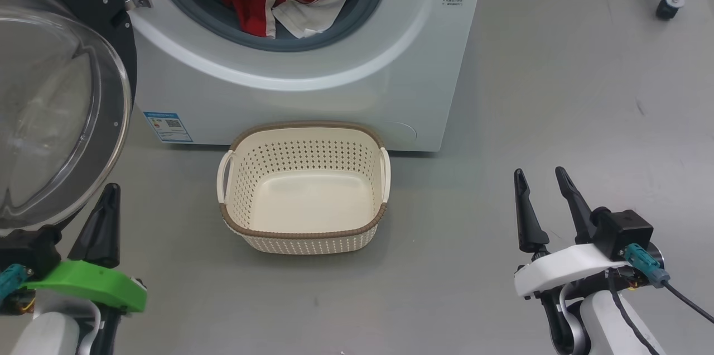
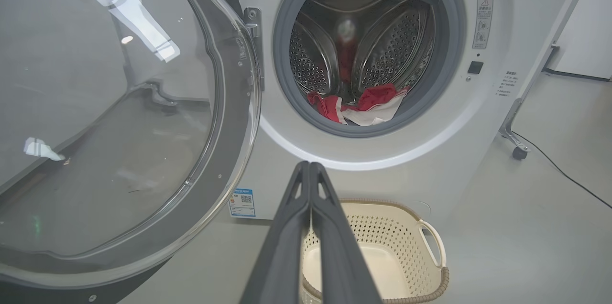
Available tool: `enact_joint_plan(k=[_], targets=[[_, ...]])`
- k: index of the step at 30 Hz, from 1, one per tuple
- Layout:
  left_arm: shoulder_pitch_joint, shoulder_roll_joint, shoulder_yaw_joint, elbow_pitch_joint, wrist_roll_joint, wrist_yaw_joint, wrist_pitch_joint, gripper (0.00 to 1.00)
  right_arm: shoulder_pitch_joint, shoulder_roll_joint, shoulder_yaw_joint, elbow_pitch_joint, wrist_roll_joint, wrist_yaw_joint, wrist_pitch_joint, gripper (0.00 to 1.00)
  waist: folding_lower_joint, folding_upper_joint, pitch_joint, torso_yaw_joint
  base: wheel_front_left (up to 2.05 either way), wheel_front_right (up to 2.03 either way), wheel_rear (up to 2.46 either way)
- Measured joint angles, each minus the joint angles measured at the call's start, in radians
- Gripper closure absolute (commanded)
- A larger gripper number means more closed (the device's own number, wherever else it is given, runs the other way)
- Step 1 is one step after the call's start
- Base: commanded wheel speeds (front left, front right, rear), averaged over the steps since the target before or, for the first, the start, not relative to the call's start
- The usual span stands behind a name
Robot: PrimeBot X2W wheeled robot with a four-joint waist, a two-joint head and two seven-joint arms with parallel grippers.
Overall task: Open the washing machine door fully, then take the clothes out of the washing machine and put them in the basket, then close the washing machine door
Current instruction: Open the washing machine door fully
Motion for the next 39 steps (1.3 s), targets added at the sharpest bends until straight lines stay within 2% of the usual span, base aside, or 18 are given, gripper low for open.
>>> enact_joint_plan(k=[8,9,10,11,12,39], targets=[[0.035,-0.034,0.005,-0.085,0.010,-0.001,-0.001,1.00,0.004,0.001,-0.023,-0.017,0.004,-0.001,-0.001,0.00,0.0000,0.0000,0.010,-0.026,0.00,0.00,0.00],[0.038,-0.038,0.007,-0.091,0.010,-0.001,-0.001,0.90,0.004,0.001,-0.023,-0.018,0.004,-0.001,-0.001,0.00,0.0000,0.0000,0.011,-0.028,0.00,0.00,0.00],[0.042,-0.043,0.008,-0.096,0.010,-0.001,-0.001,0.60,0.004,0.002,-0.023,-0.019,0.004,-0.001,-0.001,0.00,0.0000,0.0000,0.012,-0.029,0.00,0.00,0.00],[0.047,-0.048,0.009,-0.100,0.010,-0.001,-0.001,0.10,0.004,0.002,-0.023,-0.020,0.004,-0.001,-0.001,0.00,0.0000,0.0000,0.012,-0.030,0.00,0.00,0.00],[0.053,-0.051,0.011,-0.104,0.010,-0.001,-0.001,0.00,0.004,0.003,-0.024,-0.022,0.004,-0.001,-0.001,0.00,0.0000,0.0000,0.012,-0.031,0.00,0.00,0.00],[0.123,-0.063,0.015,-0.166,0.065,-0.001,-0.001,0.00,0.021,0.008,-0.026,-0.042,-0.006,0.000,-0.001,0.00,0.0000,0.0000,0.005,-0.036,0.00,0.00,0.00]])
